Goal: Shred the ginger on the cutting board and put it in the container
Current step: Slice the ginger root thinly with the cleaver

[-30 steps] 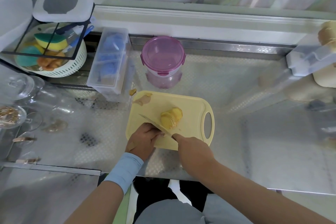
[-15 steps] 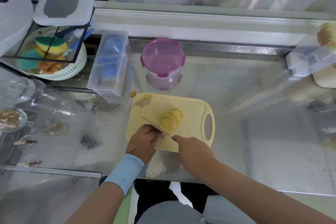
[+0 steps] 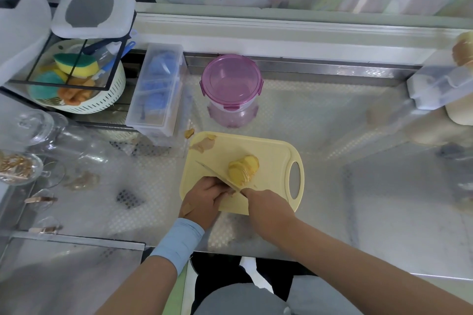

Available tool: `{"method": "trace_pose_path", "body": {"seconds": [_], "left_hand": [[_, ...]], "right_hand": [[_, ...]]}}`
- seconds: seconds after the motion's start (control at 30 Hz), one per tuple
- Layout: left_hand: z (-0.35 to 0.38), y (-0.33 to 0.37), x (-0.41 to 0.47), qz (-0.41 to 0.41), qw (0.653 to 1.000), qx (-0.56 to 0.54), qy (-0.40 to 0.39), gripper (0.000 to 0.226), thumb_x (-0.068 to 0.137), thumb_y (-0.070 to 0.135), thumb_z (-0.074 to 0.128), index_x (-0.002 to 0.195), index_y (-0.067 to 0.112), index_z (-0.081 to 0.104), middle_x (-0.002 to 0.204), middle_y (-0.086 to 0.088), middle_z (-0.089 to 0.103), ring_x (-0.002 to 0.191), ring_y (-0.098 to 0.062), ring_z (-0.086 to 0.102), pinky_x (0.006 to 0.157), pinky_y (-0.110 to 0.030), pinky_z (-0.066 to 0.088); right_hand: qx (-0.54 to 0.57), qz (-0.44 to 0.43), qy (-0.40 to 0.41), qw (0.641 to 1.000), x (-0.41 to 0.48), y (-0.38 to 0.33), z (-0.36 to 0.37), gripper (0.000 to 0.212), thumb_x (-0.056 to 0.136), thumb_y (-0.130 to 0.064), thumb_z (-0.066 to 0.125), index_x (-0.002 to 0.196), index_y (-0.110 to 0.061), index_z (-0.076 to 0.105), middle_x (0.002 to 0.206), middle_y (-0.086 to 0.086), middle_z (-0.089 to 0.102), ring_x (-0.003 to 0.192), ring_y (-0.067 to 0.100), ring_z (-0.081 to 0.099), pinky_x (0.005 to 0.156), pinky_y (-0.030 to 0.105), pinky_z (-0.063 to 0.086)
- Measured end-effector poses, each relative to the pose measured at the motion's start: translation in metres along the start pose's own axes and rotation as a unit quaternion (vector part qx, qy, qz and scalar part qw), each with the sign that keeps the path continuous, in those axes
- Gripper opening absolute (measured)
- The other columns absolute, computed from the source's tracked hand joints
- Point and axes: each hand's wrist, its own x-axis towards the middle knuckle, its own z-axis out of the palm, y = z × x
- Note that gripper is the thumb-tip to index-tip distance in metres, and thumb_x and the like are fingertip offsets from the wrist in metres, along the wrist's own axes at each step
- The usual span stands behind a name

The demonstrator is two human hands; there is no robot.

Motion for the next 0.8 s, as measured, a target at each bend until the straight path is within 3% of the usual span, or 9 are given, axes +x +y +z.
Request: {"method": "trace_pose_path", "body": {"seconds": [0.07, 0.17, 0.43, 0.5, 0.63, 0.8], "left_hand": [[0.0, -0.001, 0.0, 0.007, 1.0, -0.006, -0.003, 0.027, 0.089, 0.027, 0.053, 0.089, 0.014, 0.077, 0.098, -0.004, 0.069, 0.096, -0.014, 0.055, 0.089, -0.016, 0.04], [0.001, -0.002, -0.001, 0.005, 1.0, -0.01, 0.004, 0.026, 0.088, 0.027, 0.054, 0.088, 0.015, 0.077, 0.098, 0.0, 0.068, 0.096, -0.013, 0.056, 0.085, -0.024, 0.044], [-0.001, 0.001, -0.001, -0.005, 1.0, -0.024, 0.005, 0.026, 0.088, 0.028, 0.054, 0.089, 0.017, 0.078, 0.098, 0.002, 0.069, 0.097, -0.011, 0.056, 0.09, -0.014, 0.04], [-0.002, 0.001, 0.0, -0.019, 0.999, -0.029, 0.0, 0.027, 0.089, 0.031, 0.054, 0.089, 0.018, 0.078, 0.099, 0.004, 0.069, 0.098, -0.01, 0.056, 0.093, -0.008, 0.036], [0.0, 0.001, -0.001, -0.016, 0.999, -0.032, 0.001, 0.028, 0.09, 0.031, 0.054, 0.089, 0.017, 0.078, 0.099, 0.004, 0.069, 0.099, -0.008, 0.055, 0.094, -0.008, 0.035], [0.003, -0.005, -0.003, -0.011, 0.999, -0.033, -0.007, 0.023, 0.091, 0.027, 0.055, 0.093, 0.019, 0.077, 0.101, 0.009, 0.068, 0.097, -0.009, 0.057, 0.089, -0.018, 0.044]], "right_hand": [[0.009, 0.004, -0.012, 1.0, 0.004, 0.003, 0.0, 0.064, 0.085, 0.008, 0.04, 0.141, -0.02, 0.047, 0.077, 0.001, 0.049, 0.068, 0.024, 0.055, 0.053, 0.032, 0.04], [0.007, 0.009, -0.023, 1.0, -0.002, 0.012, 0.003, 0.067, 0.086, 0.006, 0.044, 0.147, -0.022, 0.042, 0.088, 0.002, 0.055, 0.076, 0.025, 0.057, 0.061, 0.034, 0.045], [-0.008, -0.002, -0.007, 1.0, 0.015, 0.005, 0.006, 0.054, 0.088, 0.001, 0.042, 0.137, -0.019, 0.05, 0.079, 0.001, 0.045, 0.074, 0.026, 0.052, 0.06, 0.034, 0.038], [-0.007, 0.004, -0.019, 1.0, 0.014, 0.011, 0.007, 0.056, 0.088, 0.002, 0.042, 0.14, -0.019, 0.049, 0.085, 0.003, 0.052, 0.076, 0.026, 0.054, 0.06, 0.034, 0.04], [-0.012, 0.015, -0.027, 0.999, 0.009, 0.019, 0.012, 0.059, 0.091, 0.002, 0.041, 0.146, -0.02, 0.043, 0.097, 0.008, 0.061, 0.079, 0.026, 0.057, 0.063, 0.034, 0.043], [-0.029, 0.019, -0.03, 0.999, 0.034, 0.011, 0.013, 0.033, 0.093, -0.005, 0.046, 0.125, -0.012, 0.052, 0.099, 0.011, 0.062, 0.085, 0.028, 0.058, 0.066, 0.035, 0.043]]}}
